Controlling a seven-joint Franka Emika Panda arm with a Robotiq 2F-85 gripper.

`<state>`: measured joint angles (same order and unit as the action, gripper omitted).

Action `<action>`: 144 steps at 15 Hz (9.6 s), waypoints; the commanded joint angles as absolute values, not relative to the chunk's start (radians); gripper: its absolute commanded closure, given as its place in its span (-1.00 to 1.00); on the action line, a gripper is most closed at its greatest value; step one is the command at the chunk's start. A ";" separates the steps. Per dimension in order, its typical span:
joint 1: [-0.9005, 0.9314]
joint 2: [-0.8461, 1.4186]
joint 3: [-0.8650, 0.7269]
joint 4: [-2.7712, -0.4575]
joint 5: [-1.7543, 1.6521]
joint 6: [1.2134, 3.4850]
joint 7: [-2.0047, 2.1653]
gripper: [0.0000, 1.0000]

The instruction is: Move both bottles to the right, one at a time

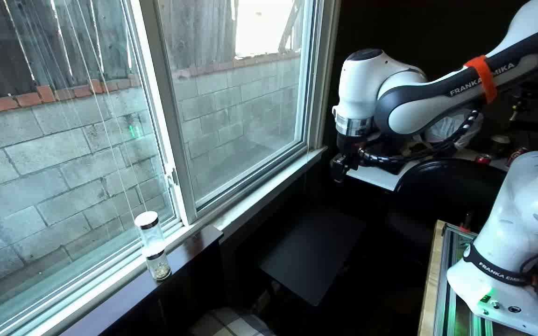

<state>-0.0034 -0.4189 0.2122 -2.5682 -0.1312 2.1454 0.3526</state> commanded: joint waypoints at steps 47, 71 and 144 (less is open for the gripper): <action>0.613 0.636 0.083 -1.287 -0.269 2.319 0.618 -1.00; 0.748 0.705 -0.044 -1.077 -0.300 2.048 0.816 0.51; 0.239 0.480 -0.150 -1.905 -0.212 2.668 0.418 -1.00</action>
<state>0.1975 0.5262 -0.1249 -1.8935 -0.2309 2.7926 0.4068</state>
